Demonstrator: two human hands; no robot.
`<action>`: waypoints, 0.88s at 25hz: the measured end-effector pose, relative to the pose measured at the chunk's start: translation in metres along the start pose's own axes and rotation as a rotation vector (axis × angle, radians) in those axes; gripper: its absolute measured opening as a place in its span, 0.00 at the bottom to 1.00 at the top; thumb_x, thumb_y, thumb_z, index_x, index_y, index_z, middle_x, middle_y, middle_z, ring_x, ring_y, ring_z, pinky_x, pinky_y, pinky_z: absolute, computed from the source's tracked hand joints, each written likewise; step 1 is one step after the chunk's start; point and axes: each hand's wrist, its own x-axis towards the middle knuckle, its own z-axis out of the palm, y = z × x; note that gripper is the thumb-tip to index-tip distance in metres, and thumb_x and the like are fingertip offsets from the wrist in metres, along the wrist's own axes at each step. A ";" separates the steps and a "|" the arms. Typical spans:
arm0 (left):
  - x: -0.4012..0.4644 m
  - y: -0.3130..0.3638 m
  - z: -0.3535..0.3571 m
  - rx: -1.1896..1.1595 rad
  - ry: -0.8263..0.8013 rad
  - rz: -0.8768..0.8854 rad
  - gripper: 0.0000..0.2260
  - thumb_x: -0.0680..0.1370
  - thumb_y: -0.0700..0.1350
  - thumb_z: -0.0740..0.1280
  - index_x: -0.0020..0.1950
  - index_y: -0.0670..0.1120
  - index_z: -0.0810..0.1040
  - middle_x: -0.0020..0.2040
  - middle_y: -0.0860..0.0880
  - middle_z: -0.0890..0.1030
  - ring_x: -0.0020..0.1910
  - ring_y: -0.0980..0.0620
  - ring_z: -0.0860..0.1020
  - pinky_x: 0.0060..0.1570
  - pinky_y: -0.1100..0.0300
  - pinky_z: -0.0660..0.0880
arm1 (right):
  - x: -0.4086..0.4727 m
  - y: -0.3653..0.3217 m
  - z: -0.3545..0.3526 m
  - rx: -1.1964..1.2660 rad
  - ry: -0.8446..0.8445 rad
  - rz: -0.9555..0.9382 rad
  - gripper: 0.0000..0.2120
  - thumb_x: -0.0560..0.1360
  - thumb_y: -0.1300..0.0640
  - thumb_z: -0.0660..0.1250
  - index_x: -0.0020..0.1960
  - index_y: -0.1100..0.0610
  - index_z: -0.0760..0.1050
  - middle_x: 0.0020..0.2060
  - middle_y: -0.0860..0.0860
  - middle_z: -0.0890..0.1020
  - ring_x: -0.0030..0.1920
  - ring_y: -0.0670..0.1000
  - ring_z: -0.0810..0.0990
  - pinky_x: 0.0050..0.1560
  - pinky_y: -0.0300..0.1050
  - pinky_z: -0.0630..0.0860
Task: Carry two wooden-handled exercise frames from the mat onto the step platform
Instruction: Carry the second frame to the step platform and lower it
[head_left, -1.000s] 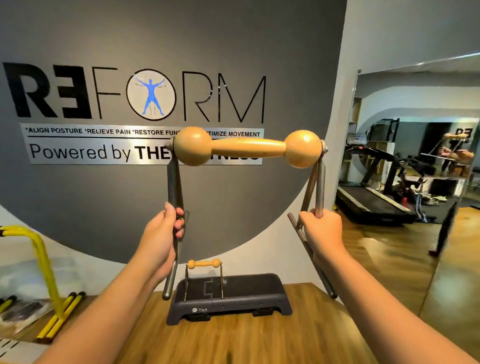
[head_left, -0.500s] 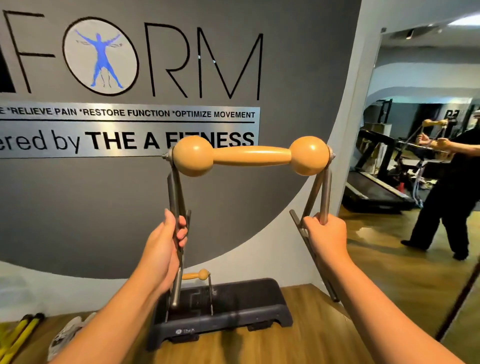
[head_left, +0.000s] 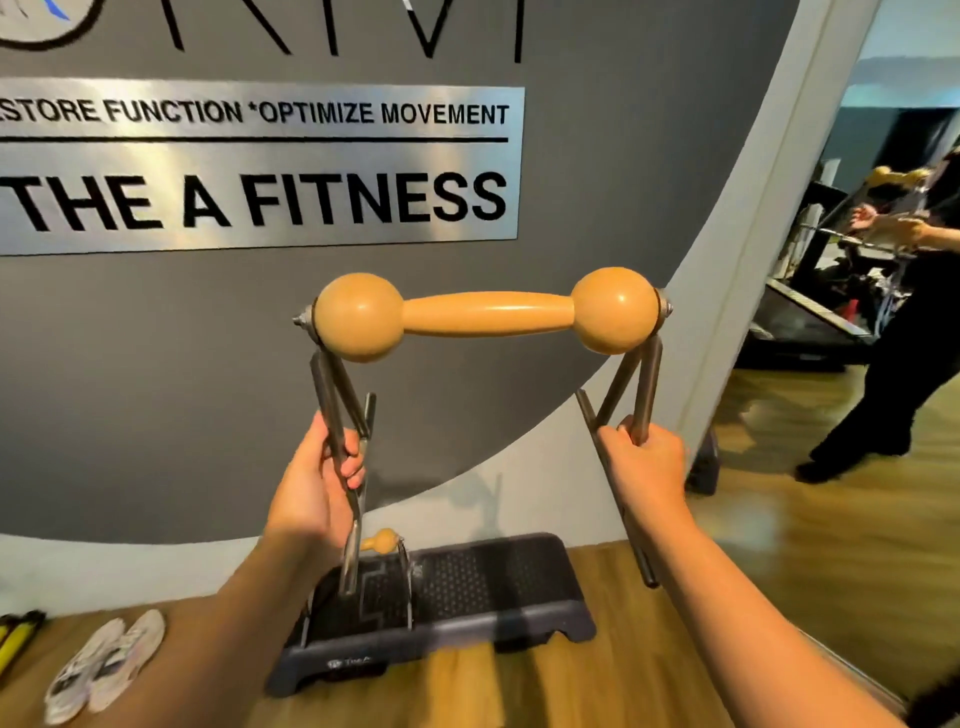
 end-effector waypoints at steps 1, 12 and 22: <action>0.022 -0.016 0.003 0.011 0.018 0.013 0.20 0.86 0.51 0.59 0.34 0.52 0.76 0.33 0.52 0.69 0.27 0.57 0.64 0.29 0.63 0.64 | 0.023 0.013 0.008 0.002 -0.018 0.022 0.14 0.76 0.59 0.71 0.34 0.59 0.72 0.24 0.47 0.72 0.24 0.42 0.73 0.23 0.31 0.69; 0.233 -0.179 -0.007 0.014 0.194 -0.101 0.16 0.80 0.47 0.57 0.32 0.52 0.75 0.31 0.52 0.70 0.30 0.56 0.64 0.30 0.63 0.65 | 0.204 0.167 0.102 -0.061 -0.140 0.172 0.15 0.76 0.62 0.71 0.33 0.56 0.71 0.21 0.43 0.72 0.26 0.42 0.74 0.29 0.34 0.73; 0.342 -0.379 -0.100 0.046 0.229 -0.202 0.17 0.82 0.46 0.54 0.33 0.50 0.69 0.29 0.52 0.66 0.30 0.54 0.62 0.32 0.60 0.63 | 0.285 0.390 0.176 -0.123 -0.211 0.274 0.22 0.75 0.64 0.70 0.27 0.50 0.68 0.21 0.44 0.67 0.25 0.42 0.71 0.31 0.39 0.72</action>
